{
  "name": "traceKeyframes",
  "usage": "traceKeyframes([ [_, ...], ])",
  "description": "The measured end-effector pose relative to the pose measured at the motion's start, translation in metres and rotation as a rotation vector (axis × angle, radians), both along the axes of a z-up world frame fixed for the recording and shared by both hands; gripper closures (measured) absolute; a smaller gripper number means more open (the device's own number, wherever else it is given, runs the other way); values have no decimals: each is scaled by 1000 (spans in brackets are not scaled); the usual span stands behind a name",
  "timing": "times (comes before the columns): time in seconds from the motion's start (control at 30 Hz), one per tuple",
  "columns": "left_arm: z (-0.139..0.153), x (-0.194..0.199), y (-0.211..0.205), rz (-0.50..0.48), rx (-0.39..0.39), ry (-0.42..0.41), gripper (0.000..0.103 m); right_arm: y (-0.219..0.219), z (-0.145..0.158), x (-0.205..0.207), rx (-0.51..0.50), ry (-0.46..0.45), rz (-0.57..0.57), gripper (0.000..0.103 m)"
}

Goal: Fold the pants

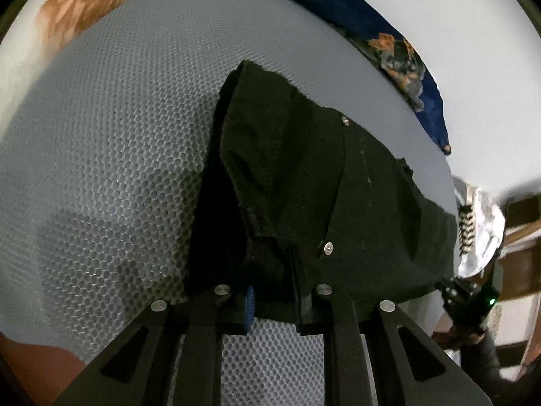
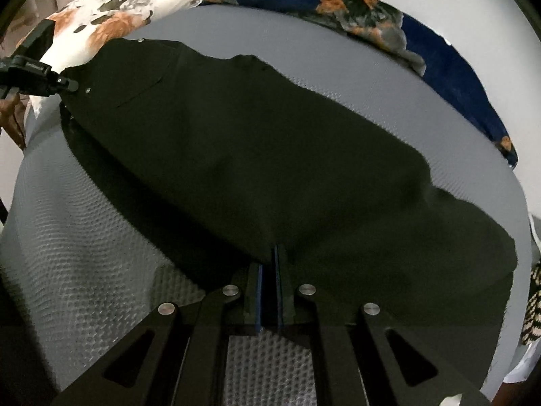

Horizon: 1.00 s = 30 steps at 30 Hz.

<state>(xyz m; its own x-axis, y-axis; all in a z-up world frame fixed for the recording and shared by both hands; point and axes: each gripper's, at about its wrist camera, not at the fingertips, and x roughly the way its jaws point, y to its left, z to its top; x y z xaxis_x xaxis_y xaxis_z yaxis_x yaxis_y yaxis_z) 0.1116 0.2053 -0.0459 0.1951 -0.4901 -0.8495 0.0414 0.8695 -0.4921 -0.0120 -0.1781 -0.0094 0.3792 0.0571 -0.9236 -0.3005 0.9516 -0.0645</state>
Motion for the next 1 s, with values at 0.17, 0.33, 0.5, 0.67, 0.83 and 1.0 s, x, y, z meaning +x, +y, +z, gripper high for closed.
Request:
traceKeyframes([
  [0.17, -1, -8, -6, -40, 38, 1, 85, -6, -6, -5, 46, 48, -13, 97],
  [0.33, -9, -9, -15, -49, 106, -12, 78, -5, -18, -5, 48, 61, -19, 96],
  [0.5, 4, -15, -13, -57, 163, -28, 55, -9, -18, -1, 79, 67, -26, 94],
  [0.67, 27, -26, -10, -47, 314, -113, 35, -11, -17, -2, 120, 60, -54, 92],
  [0.83, 58, -45, -48, -140, 434, -295, 35, -12, -16, -4, 134, 49, -72, 91],
  [1.0, 72, -61, -118, -306, 399, -431, 35, -18, -9, -1, 178, 28, -105, 91],
])
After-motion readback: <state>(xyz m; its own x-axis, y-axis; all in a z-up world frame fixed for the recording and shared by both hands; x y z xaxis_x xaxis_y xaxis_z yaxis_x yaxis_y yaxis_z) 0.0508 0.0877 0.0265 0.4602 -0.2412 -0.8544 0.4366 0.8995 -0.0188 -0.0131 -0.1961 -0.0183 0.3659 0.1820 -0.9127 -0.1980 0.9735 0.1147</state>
